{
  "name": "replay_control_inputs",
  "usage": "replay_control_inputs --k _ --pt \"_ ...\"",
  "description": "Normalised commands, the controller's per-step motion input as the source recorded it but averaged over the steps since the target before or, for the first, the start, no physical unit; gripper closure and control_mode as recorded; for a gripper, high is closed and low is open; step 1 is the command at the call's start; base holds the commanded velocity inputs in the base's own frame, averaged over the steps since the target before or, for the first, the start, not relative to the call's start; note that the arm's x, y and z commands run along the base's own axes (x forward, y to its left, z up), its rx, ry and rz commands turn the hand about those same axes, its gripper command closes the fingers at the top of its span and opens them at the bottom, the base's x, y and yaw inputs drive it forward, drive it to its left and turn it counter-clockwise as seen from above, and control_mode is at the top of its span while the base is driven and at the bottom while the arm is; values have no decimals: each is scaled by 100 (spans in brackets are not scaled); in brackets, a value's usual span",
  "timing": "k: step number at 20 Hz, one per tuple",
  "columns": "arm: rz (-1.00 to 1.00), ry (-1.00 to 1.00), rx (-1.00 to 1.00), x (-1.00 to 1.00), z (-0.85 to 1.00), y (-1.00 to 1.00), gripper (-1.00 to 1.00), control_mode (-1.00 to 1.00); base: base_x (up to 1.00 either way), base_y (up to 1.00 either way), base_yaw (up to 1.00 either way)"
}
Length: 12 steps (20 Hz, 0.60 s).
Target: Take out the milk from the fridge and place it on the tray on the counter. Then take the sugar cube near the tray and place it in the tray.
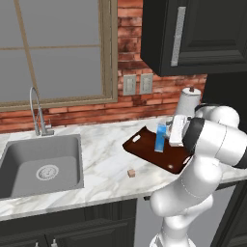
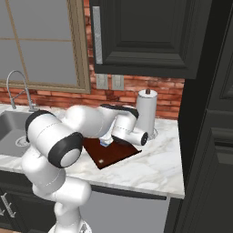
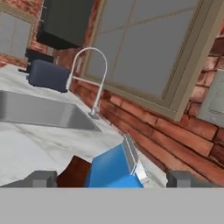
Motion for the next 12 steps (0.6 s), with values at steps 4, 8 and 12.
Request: replay_control_inputs --k 4,8,12 --pt "1 -12 0 -12 31 0 -100 -100 0 0 0" --pt "0 -15 0 -27 36 0 -100 -100 0 0 0" --pt "0 -28 0 -70 31 0 -100 -100 0 0 0"
